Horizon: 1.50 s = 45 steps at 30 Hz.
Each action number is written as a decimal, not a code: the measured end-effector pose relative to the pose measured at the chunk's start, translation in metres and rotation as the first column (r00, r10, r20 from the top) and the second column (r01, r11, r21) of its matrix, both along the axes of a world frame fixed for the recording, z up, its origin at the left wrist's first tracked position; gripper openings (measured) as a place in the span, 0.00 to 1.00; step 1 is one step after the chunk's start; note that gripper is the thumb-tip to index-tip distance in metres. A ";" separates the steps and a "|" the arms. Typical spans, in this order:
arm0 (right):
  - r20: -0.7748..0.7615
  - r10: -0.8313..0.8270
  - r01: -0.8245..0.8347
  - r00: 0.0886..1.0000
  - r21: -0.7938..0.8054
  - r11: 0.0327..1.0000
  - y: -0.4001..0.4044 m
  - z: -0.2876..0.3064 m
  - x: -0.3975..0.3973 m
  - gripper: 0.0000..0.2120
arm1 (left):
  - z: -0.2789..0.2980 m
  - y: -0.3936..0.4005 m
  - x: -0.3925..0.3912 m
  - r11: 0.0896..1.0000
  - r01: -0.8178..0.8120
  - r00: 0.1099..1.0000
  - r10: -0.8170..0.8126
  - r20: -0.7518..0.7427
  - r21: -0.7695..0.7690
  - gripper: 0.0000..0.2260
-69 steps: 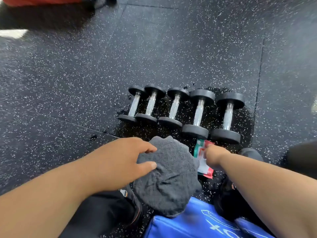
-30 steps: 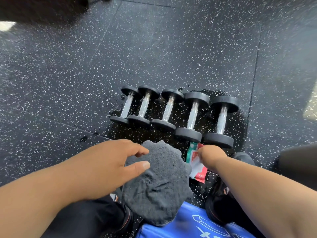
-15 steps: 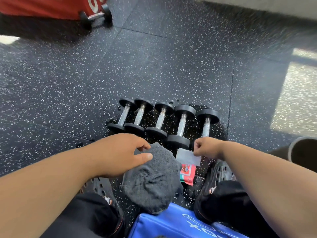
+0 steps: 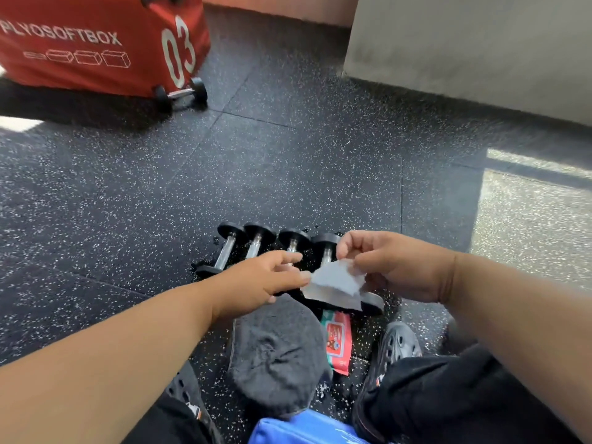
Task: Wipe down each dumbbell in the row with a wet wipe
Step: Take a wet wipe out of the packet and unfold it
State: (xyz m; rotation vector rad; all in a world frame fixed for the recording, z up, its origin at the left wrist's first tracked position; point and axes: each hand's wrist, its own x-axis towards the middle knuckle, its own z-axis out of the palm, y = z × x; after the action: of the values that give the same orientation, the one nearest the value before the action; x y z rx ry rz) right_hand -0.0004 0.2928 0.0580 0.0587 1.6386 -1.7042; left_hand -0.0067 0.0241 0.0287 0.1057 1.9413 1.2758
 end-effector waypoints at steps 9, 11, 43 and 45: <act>-0.037 -0.077 0.080 0.996 0.076 0.994 -0.017 -0.006 0.012 0.10 | 0.000 0.003 0.008 0.940 -0.198 0.979 0.180 0.091 0.278 0.16; -0.108 0.036 -0.015 0.993 0.192 0.981 -0.019 -0.012 0.015 0.14 | 0.000 0.003 0.008 0.945 -0.192 0.981 0.193 0.023 0.265 0.17; 0.147 -0.176 0.196 0.973 -0.138 0.971 -0.025 -0.043 0.033 0.14 | -0.006 0.014 0.003 0.961 -0.277 0.870 0.245 -0.427 -0.012 0.06; 0.131 -0.190 0.205 0.973 -0.112 0.972 -0.026 -0.044 0.033 0.11 | -0.008 0.014 0.004 0.965 -0.263 0.864 0.234 -0.445 -0.003 0.07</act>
State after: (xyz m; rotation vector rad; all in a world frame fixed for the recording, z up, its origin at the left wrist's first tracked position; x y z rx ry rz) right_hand 0.0323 0.2663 0.0141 0.2663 1.4751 -1.9121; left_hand -0.0031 0.0380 0.0206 0.1239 2.4496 1.4485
